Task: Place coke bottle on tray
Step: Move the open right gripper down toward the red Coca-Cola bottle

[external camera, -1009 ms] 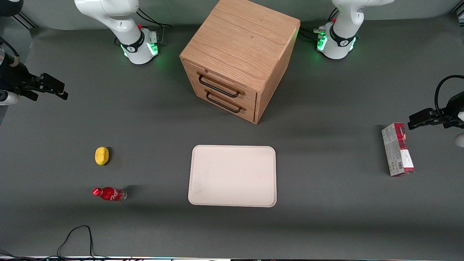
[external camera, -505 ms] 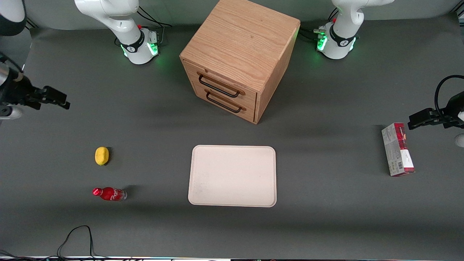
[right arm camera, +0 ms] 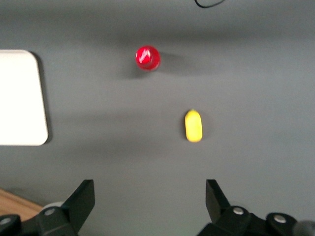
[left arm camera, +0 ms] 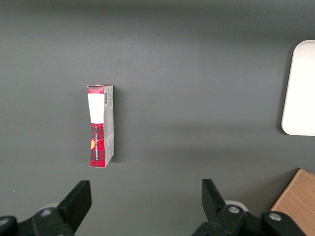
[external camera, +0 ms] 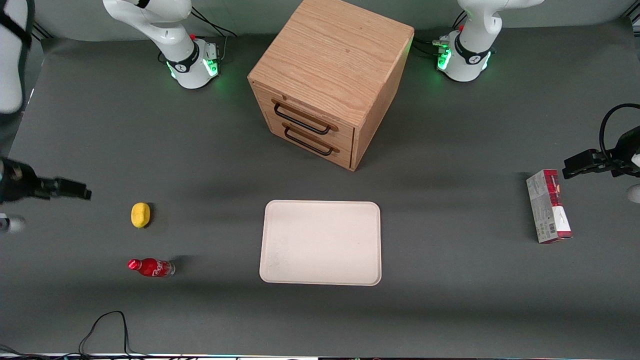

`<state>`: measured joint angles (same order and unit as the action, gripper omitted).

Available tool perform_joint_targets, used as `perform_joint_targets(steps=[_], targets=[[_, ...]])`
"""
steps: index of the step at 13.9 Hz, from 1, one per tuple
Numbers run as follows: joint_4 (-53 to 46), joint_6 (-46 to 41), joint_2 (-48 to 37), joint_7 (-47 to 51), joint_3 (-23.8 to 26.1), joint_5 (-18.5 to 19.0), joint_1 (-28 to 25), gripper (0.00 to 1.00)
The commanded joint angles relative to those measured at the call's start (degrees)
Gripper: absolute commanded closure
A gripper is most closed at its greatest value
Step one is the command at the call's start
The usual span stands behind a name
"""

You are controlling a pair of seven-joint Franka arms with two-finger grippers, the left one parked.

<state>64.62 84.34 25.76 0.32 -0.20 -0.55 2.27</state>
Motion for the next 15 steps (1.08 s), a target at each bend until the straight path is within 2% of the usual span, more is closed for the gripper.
perform_joint_targets(steps=[1, 5, 12, 15], targets=[[-15.9, -4.5, 11.9, -1.2, -0.2, -1.5, -0.1, 0.0], [-21.7, -1.6, 19.7, -1.3, -0.2, -1.5, -0.2, 0.0], [-20.8, 6.2, 23.5, -2.2, 1.3, -1.6, -0.2, 0.0], [-16.9, 10.0, 23.5, -4.6, 1.3, -1.6, -0.3, 0.0]])
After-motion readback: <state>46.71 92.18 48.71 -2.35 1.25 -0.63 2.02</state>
